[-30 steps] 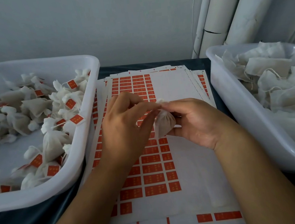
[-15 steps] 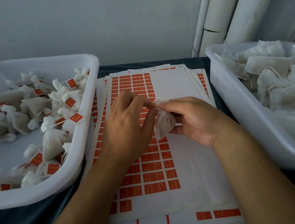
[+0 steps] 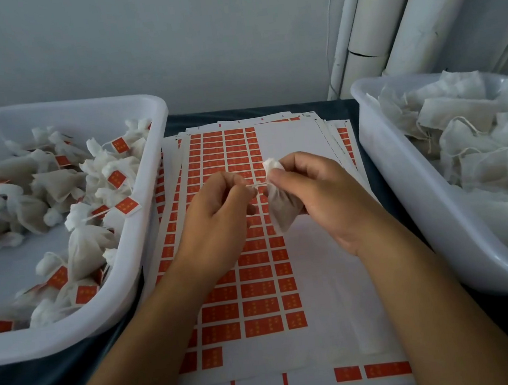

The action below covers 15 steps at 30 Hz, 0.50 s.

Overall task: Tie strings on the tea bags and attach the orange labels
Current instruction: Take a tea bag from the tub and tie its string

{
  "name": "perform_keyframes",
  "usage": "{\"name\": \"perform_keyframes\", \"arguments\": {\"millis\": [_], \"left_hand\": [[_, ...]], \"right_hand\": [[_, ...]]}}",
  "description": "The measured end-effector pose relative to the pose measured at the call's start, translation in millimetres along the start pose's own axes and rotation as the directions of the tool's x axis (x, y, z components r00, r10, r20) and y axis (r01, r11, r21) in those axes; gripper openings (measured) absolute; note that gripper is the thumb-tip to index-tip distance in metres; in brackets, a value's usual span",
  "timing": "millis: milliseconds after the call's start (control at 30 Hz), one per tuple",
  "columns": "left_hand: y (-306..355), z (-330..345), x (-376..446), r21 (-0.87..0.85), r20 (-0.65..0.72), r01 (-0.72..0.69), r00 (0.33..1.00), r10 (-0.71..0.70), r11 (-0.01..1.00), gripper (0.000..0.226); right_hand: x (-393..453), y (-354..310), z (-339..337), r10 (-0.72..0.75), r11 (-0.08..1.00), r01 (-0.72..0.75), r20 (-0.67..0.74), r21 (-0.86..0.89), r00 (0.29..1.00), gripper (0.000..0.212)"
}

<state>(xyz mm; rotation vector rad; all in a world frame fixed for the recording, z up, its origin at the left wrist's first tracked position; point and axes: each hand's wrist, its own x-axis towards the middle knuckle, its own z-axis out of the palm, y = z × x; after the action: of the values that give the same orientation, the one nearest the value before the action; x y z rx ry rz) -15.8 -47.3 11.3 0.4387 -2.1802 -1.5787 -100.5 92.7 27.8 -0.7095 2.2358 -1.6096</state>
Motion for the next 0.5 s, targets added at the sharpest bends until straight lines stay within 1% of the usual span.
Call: {"name": "perform_keyframes", "arguments": {"millis": [133,233,300,400,433,500], "left_hand": [[4.1,0.4,-1.4,-0.075,0.013,0.092,0.996,-0.091,0.993,0.023],[3.7,1.2,-0.2,-0.081,-0.03,0.128,0.991,-0.13,0.989,0.021],[2.9,1.9,-0.1,0.024,-0.104,0.084,0.991,-0.081,0.996,0.016],[2.3,2.7,-2.6,0.277,-0.176,-0.025,0.981,0.076,0.961,0.013],[2.0,2.7,-3.5,0.315,-0.187,-0.049,0.976,0.113,0.948,0.014],[1.2,3.0,-3.5,0.317,-0.193,-0.074,0.971,0.14,0.946,0.014]], "right_hand": [[2.8,5.3,0.5,-0.076,0.992,0.074,-0.017,-0.102,0.997,0.021],[3.6,6.5,1.1,-0.147,0.975,0.139,-0.039,-0.172,0.988,0.022],[3.8,6.9,1.7,-0.183,0.966,0.17,-0.054,-0.195,0.982,0.022],[3.5,7.1,1.7,-0.194,0.963,0.181,-0.048,-0.199,0.98,0.022],[3.3,6.9,0.9,-0.19,0.961,0.18,-0.031,-0.209,0.981,0.022],[2.6,5.7,-1.2,-0.169,0.963,0.172,0.028,-0.208,0.985,0.025]]}}
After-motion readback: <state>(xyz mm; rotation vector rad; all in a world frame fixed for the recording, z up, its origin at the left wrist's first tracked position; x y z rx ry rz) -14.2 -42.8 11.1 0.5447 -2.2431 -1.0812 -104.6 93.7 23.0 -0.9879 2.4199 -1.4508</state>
